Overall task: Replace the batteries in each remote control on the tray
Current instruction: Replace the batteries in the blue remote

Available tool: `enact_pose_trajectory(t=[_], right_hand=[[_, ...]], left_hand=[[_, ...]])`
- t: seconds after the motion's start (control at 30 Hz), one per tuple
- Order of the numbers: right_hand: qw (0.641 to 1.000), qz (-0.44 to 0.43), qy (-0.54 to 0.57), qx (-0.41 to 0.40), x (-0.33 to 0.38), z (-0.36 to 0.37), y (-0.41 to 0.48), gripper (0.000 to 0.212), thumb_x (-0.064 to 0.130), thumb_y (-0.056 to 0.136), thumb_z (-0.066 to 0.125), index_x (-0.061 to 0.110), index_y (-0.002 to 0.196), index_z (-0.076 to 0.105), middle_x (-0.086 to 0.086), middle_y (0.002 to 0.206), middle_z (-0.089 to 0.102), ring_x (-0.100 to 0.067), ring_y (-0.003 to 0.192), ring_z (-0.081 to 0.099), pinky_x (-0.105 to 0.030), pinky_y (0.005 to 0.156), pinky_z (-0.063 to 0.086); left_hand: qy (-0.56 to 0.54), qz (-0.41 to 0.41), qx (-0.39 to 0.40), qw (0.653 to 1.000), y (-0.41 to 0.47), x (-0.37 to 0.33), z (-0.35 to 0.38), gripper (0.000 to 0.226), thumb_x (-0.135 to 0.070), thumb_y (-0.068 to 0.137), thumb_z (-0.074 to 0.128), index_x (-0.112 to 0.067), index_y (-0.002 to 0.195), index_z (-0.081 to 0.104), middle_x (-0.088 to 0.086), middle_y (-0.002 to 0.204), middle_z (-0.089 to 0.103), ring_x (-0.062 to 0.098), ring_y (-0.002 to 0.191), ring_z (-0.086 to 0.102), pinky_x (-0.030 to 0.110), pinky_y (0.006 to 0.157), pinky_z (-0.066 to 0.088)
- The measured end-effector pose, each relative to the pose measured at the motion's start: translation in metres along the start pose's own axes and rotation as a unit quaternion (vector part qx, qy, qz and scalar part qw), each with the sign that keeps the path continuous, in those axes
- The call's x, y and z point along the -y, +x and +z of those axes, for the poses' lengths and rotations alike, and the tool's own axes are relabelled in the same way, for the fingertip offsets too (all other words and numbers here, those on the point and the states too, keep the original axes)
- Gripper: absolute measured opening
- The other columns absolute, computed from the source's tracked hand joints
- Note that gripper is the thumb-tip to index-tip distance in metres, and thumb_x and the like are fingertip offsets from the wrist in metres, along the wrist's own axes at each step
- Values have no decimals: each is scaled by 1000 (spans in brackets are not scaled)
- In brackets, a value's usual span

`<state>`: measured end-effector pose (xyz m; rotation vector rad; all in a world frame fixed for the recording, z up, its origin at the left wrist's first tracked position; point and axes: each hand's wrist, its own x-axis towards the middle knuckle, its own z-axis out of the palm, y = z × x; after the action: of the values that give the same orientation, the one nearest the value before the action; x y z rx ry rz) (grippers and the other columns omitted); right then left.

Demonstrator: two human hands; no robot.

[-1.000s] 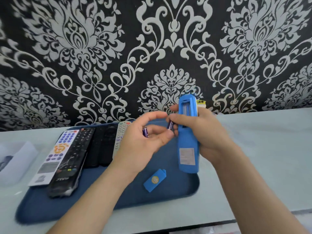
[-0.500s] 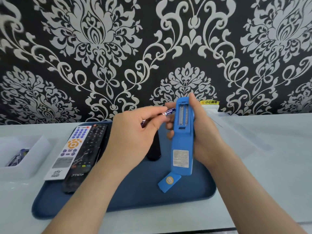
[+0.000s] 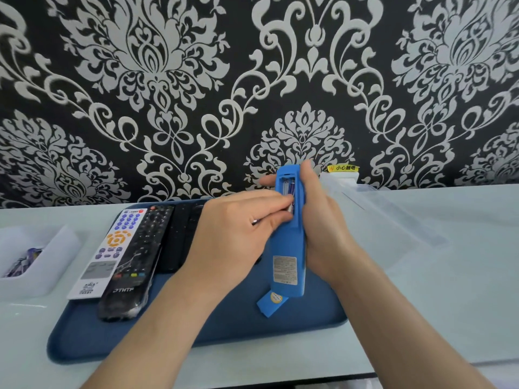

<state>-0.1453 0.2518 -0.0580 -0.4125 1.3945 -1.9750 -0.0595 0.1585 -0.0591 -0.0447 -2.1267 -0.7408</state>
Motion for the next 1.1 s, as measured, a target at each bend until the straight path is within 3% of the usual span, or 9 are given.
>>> enact_pose_trajectory(t=[0.17,0.27,0.37,0.43,0.5,0.6,0.77,0.93,1.1], right_hand=[[1000,7,8,5,-1,9,-5,57,58,98,39,12,92,72,-10,77,69,-24,66,61,-33,60,51],[999,23,3,28,-8,17,-10,57,60,97,41,16,81,73,-11,67,65,-25,57,59,-36,58,48],[998,35,2,53,-11,21,-11,63,64,96,38,15,84,76,-12,65,63,-24,52,56,-34,55,49],[997,34,-22,64,-10,20,-11,67,64,97,35,9,89,73,-13,63,61,-23,51,57,-32,54,50],[995,33,-46,77,-8,20,-14,65,62,98,34,7,93,69,-12,62,60,-23,51,58,-31,52,52],[992,20,-72,102,-5,22,-15,39,42,103,43,13,96,68,-11,69,65,-22,57,64,-34,56,59],[969,-57,-166,174,1,12,-8,27,4,95,52,5,116,68,-23,96,70,-30,89,66,-53,89,54],[967,-78,-192,147,1,10,-9,31,-4,97,48,7,117,68,-9,88,74,-23,80,70,-32,71,58],[966,-94,-215,109,-1,13,-9,33,-2,97,47,13,116,69,-15,94,75,-23,75,71,-43,78,59]], left_hand=[[-18,-54,-5,998,2,0,-4,14,-12,75,76,-15,88,78,-14,98,70,8,88,64,36,72,53],[-72,-161,-30,984,8,-7,-9,20,-5,74,79,-23,82,75,-13,96,60,3,71,61,27,53,55],[-158,-258,-13,953,16,-12,-17,41,3,75,76,-26,103,67,-4,97,50,2,49,56,25,40,51],[-214,-308,20,927,17,-10,-23,38,2,79,72,-19,110,67,-6,80,59,10,39,49,28,36,49],[-215,-321,46,921,15,-4,-25,26,-1,82,70,-13,104,70,-6,63,64,19,42,51,28,39,49],[-222,-336,-9,915,14,4,-27,18,-3,79,73,-15,92,74,1,78,72,16,66,66,25,60,56],[-201,-346,-109,910,17,7,-26,16,-5,79,72,-17,90,73,-3,71,64,0,55,57,16,46,47],[-193,-334,-95,918,16,6,-24,17,-5,81,72,-16,95,71,-5,72,65,-1,54,57,15,51,49],[-189,-343,-57,918,15,14,-26,21,-10,81,73,-19,99,71,-14,69,63,-2,60,57,12,54,44]])
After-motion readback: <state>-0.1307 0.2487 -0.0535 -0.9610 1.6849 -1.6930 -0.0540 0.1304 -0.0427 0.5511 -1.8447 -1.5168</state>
